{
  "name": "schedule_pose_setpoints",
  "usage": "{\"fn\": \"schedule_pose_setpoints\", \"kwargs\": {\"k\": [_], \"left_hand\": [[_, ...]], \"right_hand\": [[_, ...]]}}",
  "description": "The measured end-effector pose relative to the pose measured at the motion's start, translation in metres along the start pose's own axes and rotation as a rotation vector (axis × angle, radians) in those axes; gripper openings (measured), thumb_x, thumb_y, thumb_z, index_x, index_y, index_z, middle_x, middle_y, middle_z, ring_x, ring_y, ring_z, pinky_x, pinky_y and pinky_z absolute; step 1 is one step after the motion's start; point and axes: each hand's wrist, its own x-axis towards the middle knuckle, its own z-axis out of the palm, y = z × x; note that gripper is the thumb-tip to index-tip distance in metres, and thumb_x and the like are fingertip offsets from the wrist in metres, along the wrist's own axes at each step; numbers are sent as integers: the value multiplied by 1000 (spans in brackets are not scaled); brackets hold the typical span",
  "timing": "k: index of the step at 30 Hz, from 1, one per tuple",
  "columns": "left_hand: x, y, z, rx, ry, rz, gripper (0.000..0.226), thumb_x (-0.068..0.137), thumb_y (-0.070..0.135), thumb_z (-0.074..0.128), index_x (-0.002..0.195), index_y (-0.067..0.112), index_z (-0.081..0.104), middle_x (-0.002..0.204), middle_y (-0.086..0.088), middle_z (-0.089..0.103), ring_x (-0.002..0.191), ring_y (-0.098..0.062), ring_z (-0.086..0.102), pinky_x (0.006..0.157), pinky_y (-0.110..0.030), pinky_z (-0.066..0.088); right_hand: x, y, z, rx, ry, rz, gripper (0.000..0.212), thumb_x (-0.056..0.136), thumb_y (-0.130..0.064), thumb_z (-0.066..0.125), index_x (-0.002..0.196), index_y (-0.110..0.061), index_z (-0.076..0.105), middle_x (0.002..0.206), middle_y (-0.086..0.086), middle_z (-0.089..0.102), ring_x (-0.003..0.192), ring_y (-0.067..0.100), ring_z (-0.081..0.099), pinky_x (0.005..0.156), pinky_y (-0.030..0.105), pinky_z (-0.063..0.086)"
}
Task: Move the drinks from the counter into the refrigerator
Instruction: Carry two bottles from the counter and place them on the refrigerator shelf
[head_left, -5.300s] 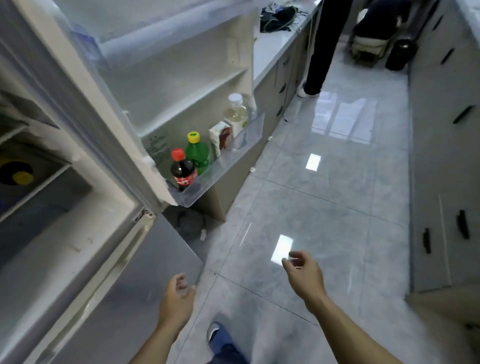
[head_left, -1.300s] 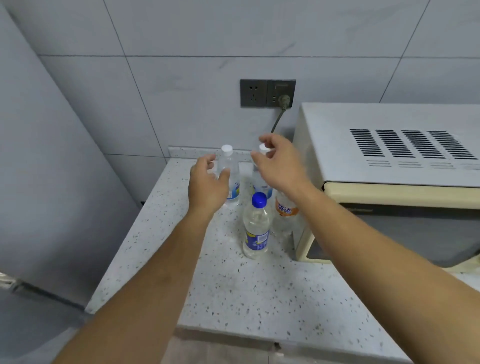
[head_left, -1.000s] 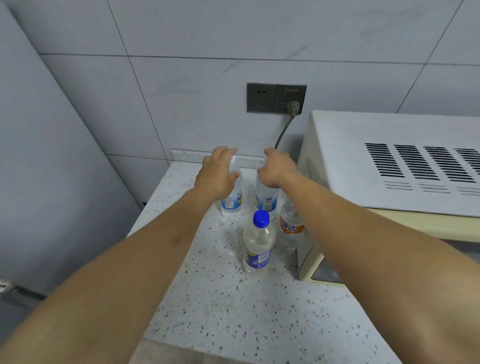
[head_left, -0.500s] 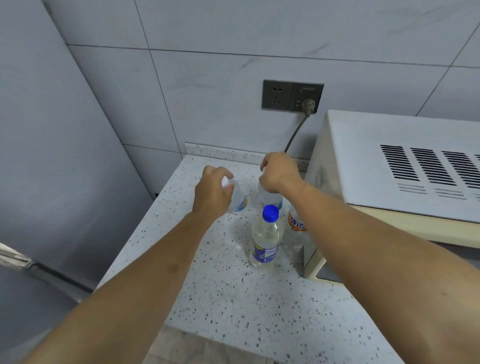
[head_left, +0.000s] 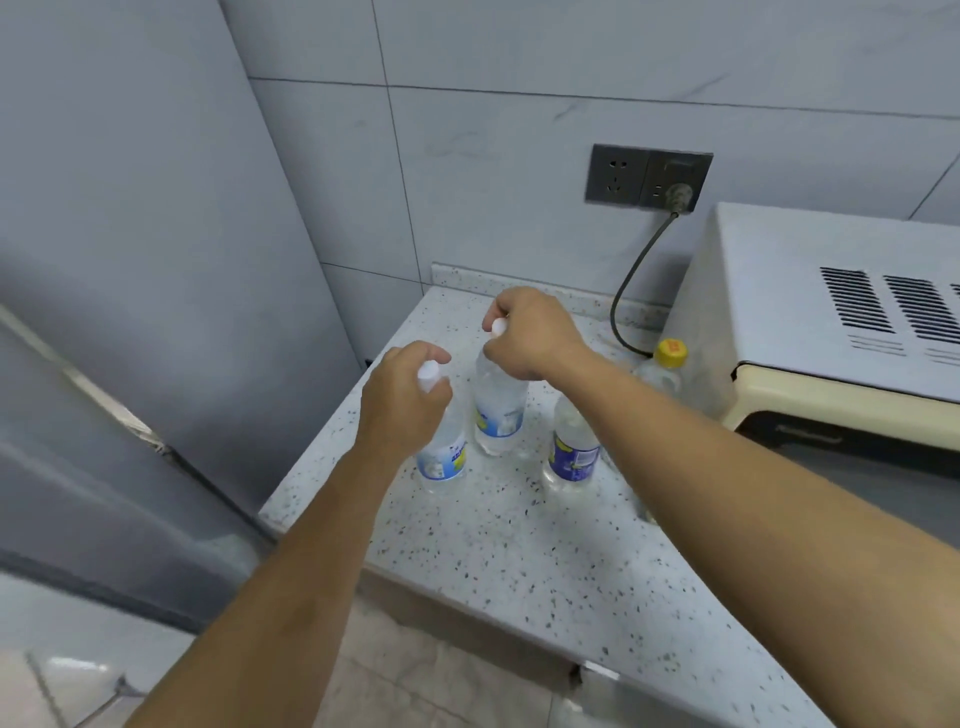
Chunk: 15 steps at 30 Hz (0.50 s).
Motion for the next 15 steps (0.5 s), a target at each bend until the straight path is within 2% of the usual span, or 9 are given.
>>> {"fn": "schedule_pose_setpoints", "kwargs": {"k": [4,8,10,13,15], "left_hand": [[-12,-10,-13,15,-22,67,24,87,12,64,108,26,65,103,10,55,88,-13,55,69,-19,41],[-24,-24,-13,-11,-5,83,27,87,13,65,112,23,65,111,4,64,93,-13,58,70,-12,40],[-26,-28,-10,-73,40,73,30,87,15,66,116,22,63,118,5,65,102,-15,60,79,-20,48],[-29,-37,-2,-141,94,16,31,85,28,70,115,26,61,116,11,64,104,-17,58,87,-37,52],[-36,-46,6,-246,79,-89,34,81,44,69,111,36,56,110,18,62,101,-8,58,84,-33,53]], "right_hand": [[-17,-1,25,71,-49,-27,19,80,-8,68,91,-22,61,97,-4,57,86,17,56,62,25,39],[-29,7,43,131,-63,-36,18,78,-7,68,91,-19,64,92,-7,57,86,17,56,62,25,42],[-31,10,49,143,-30,-34,18,78,-8,67,94,-17,66,92,-5,60,86,18,57,61,25,42],[-34,12,61,140,37,-39,21,79,-12,66,100,-16,65,102,2,64,93,22,58,72,30,46],[-41,16,74,155,125,-62,27,82,-18,67,108,-17,64,107,5,63,99,24,57,81,33,47]]}}
